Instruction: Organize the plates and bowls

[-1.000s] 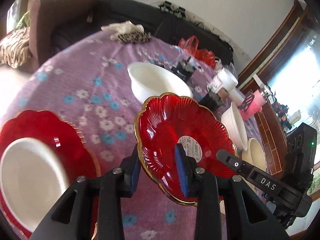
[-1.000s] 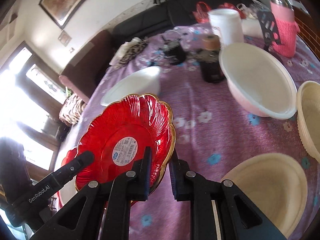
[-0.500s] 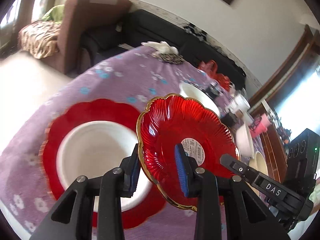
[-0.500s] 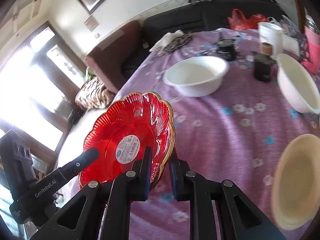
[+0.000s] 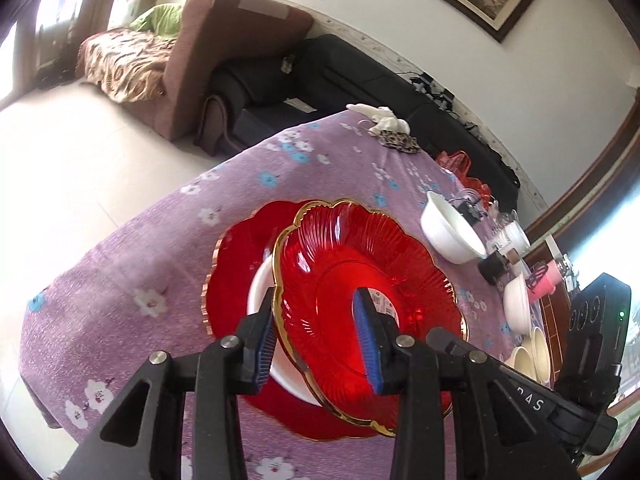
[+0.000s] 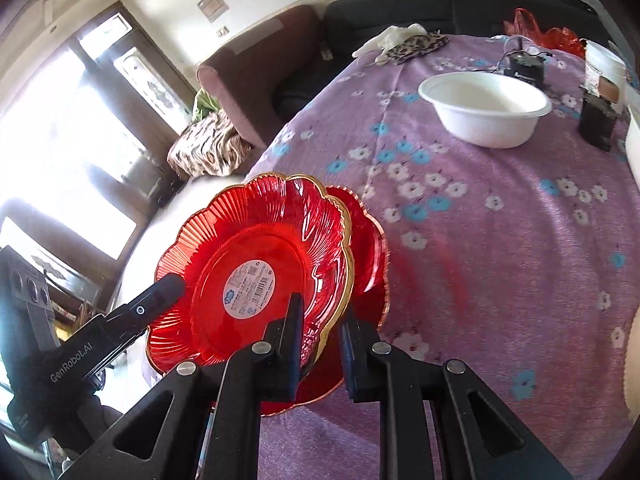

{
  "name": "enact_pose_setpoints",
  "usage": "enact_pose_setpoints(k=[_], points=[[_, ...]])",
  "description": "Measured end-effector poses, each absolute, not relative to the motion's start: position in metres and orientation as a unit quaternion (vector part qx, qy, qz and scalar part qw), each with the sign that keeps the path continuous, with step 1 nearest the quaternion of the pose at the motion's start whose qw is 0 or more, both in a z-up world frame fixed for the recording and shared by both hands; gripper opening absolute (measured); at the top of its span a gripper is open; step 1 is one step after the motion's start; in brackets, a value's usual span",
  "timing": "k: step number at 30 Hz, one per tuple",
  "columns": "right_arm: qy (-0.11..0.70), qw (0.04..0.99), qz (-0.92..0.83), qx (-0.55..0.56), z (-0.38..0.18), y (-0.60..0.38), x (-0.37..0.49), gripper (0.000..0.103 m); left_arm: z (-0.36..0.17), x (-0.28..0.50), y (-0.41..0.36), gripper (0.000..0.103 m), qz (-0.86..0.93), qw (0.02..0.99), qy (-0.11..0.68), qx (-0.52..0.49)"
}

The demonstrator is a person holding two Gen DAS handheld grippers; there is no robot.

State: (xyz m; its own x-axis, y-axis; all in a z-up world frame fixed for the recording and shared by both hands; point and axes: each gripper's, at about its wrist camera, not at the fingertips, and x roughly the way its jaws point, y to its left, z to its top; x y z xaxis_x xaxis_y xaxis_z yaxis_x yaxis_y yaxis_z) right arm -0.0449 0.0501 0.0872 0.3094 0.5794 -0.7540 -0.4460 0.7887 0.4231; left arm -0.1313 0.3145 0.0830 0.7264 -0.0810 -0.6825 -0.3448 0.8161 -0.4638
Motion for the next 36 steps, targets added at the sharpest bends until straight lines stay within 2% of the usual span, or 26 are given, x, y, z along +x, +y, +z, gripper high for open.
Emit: enact_pose_setpoints(k=[11, 15, 19, 22, 29, 31, 33, 36], points=[[0.501, 0.804, 0.316, 0.050, 0.070, 0.069, -0.045, 0.020, 0.065, -0.135, 0.329, 0.035, 0.085, 0.871, 0.373, -0.307], [0.489, 0.811, 0.317, 0.048, 0.072, 0.070, -0.047, 0.020, 0.067, -0.137, 0.327, 0.045, 0.085, 0.874, 0.370, -0.304], [0.476, 0.820, 0.314, 0.051, 0.076, 0.068, -0.048, 0.036, 0.074, -0.143, 0.324, 0.056, 0.091, 0.882, 0.359, -0.291], [0.465, 0.826, 0.315, 0.057, 0.081, 0.062, -0.049, 0.045, 0.079, -0.148, 0.322, 0.059, 0.094, 0.887, 0.353, -0.282], [0.440, 0.841, 0.308, 0.071, 0.096, 0.027, -0.058, 0.048, 0.092, -0.161, 0.307, 0.062, 0.098, 0.900, 0.341, -0.252], [0.431, 0.848, 0.300, 0.074, 0.098, 0.007, -0.063, 0.051, 0.102, -0.166, 0.296, 0.074, 0.098, 0.911, 0.328, -0.231], [0.428, 0.852, 0.293, 0.077, 0.098, -0.012, -0.067, 0.053, 0.111, -0.170, 0.284, 0.081, 0.095, 0.920, 0.316, -0.213], [0.426, 0.858, 0.274, 0.086, 0.097, -0.053, -0.073, 0.053, 0.123, -0.172, 0.265, 0.085, 0.074, 0.930, 0.307, -0.189]])
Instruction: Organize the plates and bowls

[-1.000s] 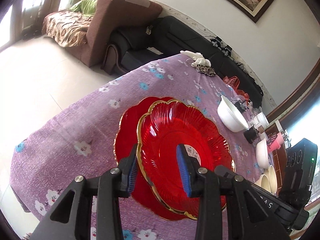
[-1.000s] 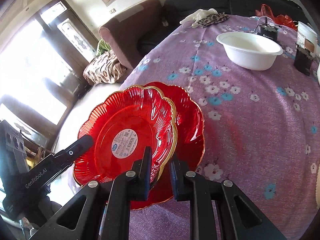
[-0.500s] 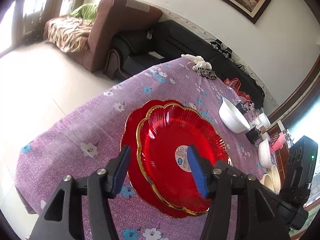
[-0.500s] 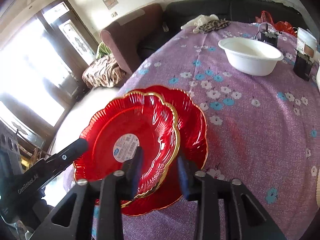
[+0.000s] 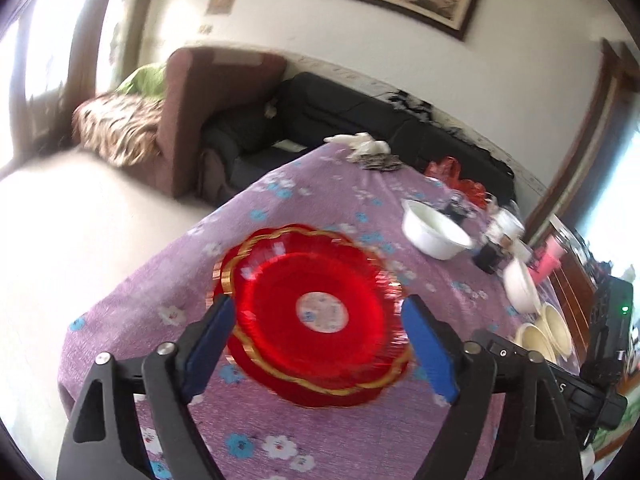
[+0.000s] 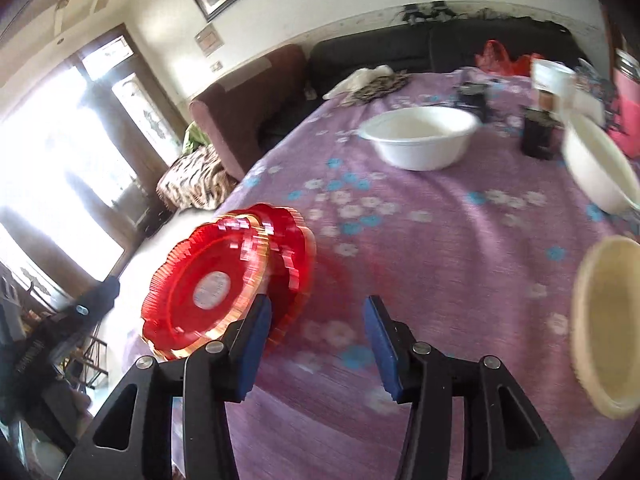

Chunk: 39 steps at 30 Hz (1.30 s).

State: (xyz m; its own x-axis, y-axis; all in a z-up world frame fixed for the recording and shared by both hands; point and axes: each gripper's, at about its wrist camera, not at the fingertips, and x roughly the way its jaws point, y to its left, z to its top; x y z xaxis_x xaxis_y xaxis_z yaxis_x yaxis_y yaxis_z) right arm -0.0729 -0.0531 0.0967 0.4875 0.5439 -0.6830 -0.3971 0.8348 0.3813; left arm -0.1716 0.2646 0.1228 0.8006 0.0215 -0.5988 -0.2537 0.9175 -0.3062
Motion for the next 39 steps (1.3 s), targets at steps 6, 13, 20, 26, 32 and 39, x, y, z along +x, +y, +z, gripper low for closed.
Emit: enact_pose_setpoints(k=[6, 13, 20, 26, 32, 39], points=[[0.413, 0.878, 0.210, 0.119, 0.099, -0.157, -0.087, 0.052, 0.133, -0.163, 0.224, 0.086, 0.026, 0.934, 0.318, -0.158], [0.397, 0.898, 0.107, 0.155, 0.100, -0.269, -0.102, 0.059, 0.127, -0.147, 0.180, 0.086, -0.001, 0.934, 0.336, -0.125], [0.400, 0.894, 0.065, 0.194, 0.083, -0.314, -0.091, 0.059, 0.118, -0.119, 0.125, 0.086, -0.059, 0.918, 0.377, -0.110], [0.401, 0.889, 0.066, 0.213, 0.057, -0.309, -0.065, 0.059, 0.106, -0.089, 0.072, 0.086, -0.083, 0.912, 0.394, -0.085], [0.392, 0.892, 0.068, 0.216, 0.043, -0.309, -0.055, 0.059, 0.078, -0.055, 0.022, 0.086, -0.113, 0.890, 0.435, -0.078], [0.394, 0.893, 0.067, 0.206, 0.040, -0.307, -0.054, 0.059, 0.055, -0.019, -0.018, 0.086, -0.154, 0.862, 0.473, -0.092]])
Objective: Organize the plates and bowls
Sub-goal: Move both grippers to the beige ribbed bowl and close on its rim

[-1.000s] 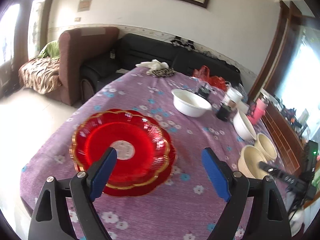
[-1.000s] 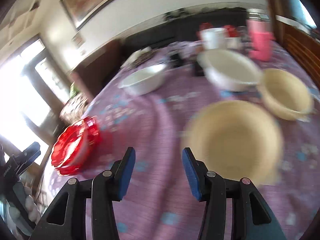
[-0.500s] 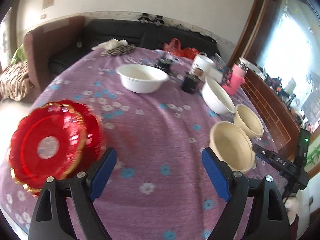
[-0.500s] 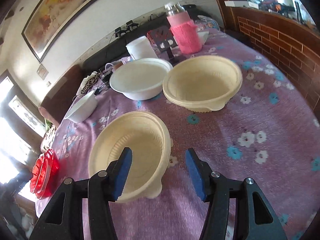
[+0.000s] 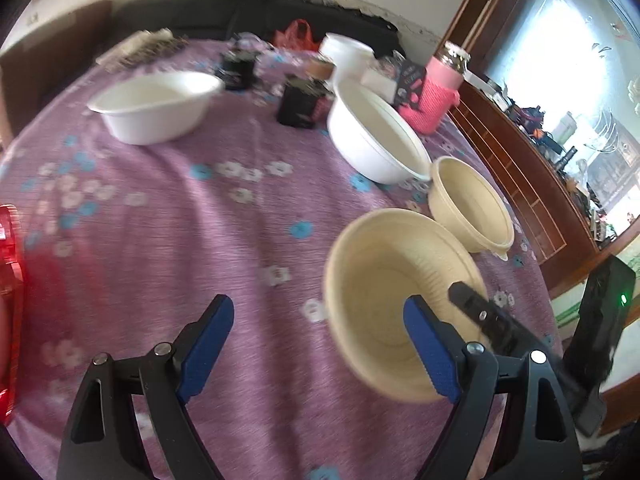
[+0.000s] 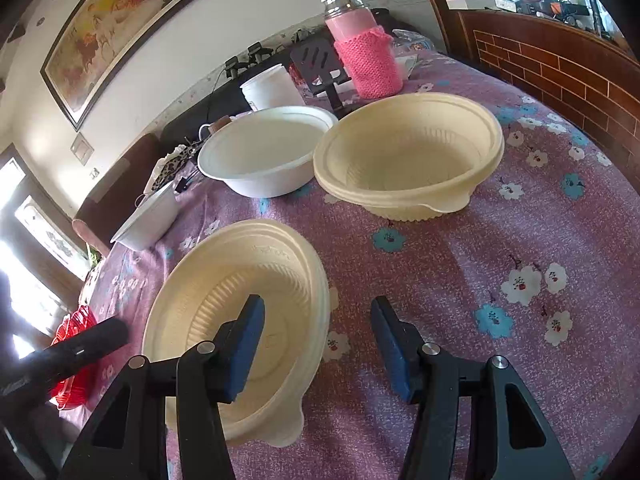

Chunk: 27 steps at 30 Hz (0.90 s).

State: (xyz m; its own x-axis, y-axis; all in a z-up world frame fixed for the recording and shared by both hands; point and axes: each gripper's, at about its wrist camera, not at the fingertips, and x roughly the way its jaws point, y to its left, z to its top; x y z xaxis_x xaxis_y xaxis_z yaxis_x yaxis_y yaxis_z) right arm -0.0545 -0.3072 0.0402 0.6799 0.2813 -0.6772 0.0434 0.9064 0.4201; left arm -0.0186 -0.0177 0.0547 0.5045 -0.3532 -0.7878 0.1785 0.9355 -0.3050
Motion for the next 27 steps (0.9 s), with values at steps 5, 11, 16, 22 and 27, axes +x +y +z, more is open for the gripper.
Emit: enact_pose_setpoints(k=[5, 11, 16, 22, 27], points=[[0.401, 0.892, 0.074, 0.195, 0.039, -0.301, -0.055, 0.058, 0.037, -0.003, -0.031, 0.086, -0.151, 0.848, 0.501, -0.089], [0.407, 0.890, 0.078, 0.188, 0.037, -0.296, -0.054, 0.054, 0.023, -0.002, -0.039, 0.085, -0.153, 0.841, 0.512, -0.080], [0.408, 0.891, 0.073, 0.187, 0.036, -0.297, -0.053, 0.048, 0.022, 0.000, -0.043, 0.038, -0.152, 0.843, 0.512, -0.057], [0.413, 0.890, 0.074, 0.180, 0.033, -0.294, -0.051, 0.031, 0.022, -0.003, -0.037, 0.029, -0.155, 0.840, 0.515, -0.074], [0.407, 0.892, 0.077, 0.178, 0.035, -0.293, -0.054, 0.026, 0.027, -0.014, -0.039, 0.028, -0.156, 0.847, 0.504, -0.061]])
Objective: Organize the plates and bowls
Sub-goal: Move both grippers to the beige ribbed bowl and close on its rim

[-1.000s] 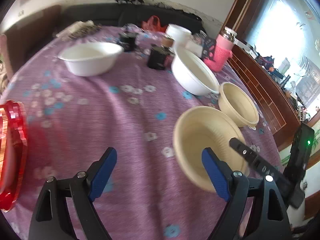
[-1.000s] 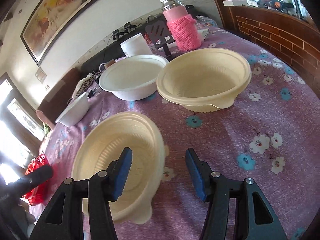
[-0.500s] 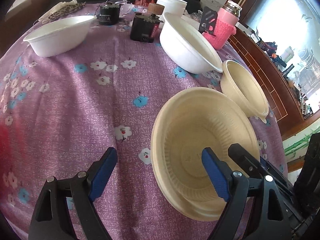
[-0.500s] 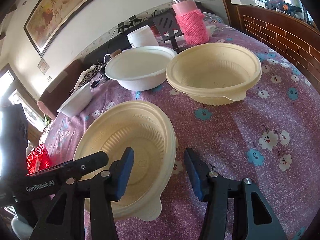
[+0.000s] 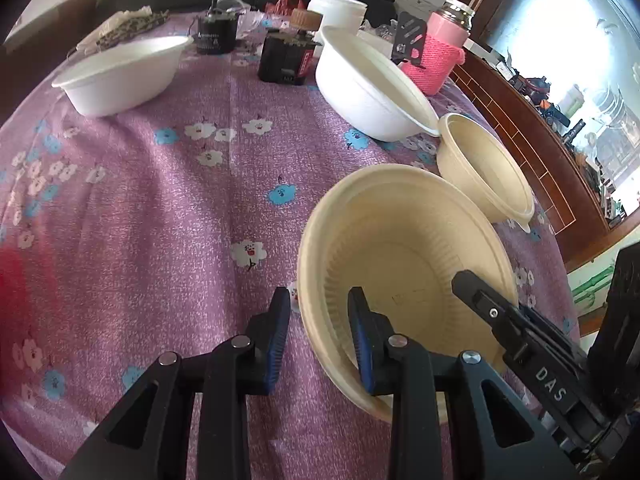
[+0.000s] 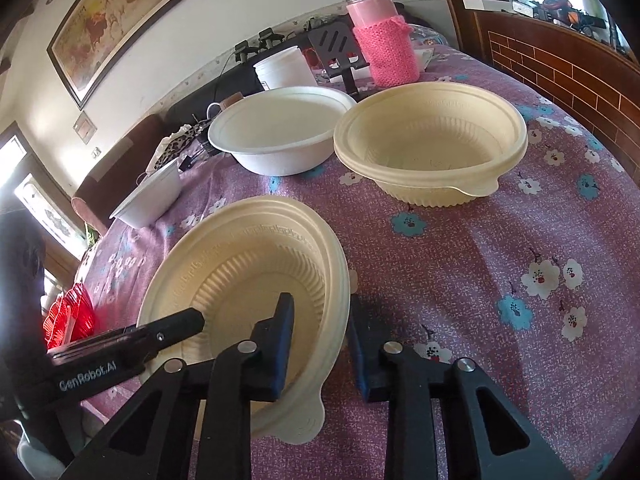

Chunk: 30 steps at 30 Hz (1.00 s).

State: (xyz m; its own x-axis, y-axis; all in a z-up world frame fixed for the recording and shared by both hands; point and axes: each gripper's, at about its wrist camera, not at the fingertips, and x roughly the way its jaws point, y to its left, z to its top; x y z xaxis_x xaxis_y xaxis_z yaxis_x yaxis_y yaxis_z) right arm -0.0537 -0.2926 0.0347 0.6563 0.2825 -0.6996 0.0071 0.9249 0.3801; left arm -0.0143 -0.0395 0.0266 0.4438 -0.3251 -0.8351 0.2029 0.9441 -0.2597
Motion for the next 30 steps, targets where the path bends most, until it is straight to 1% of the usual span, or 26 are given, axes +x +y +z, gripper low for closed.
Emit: enact_pose_setpoints(k=[6, 11, 12, 13, 23, 30], points=[[0.399, 0.899, 0.080, 0.165, 0.038, -0.287, -0.059, 0.026, 0.034, -0.028, -0.042, 0.028, -0.157, 0.857, 0.489, -0.040], [0.398, 0.900, 0.085, 0.158, 0.039, -0.282, -0.060, 0.025, 0.032, -0.032, -0.040, 0.028, -0.159, 0.855, 0.491, -0.044], [0.397, 0.900, 0.086, 0.157, 0.039, -0.281, -0.061, 0.025, 0.031, -0.033, -0.038, 0.028, -0.159, 0.855, 0.491, -0.046], [0.396, 0.901, 0.087, 0.152, 0.040, -0.278, -0.061, 0.023, 0.030, -0.033, -0.037, 0.024, -0.160, 0.855, 0.491, -0.048], [0.387, 0.909, 0.095, 0.120, 0.044, -0.264, -0.068, 0.021, 0.034, -0.036, -0.021, 0.020, -0.159, 0.856, 0.487, -0.066], [0.403, 0.895, 0.115, 0.150, 0.045, -0.260, -0.073, 0.020, 0.041, -0.046, -0.003, 0.020, -0.160, 0.857, 0.481, -0.087]])
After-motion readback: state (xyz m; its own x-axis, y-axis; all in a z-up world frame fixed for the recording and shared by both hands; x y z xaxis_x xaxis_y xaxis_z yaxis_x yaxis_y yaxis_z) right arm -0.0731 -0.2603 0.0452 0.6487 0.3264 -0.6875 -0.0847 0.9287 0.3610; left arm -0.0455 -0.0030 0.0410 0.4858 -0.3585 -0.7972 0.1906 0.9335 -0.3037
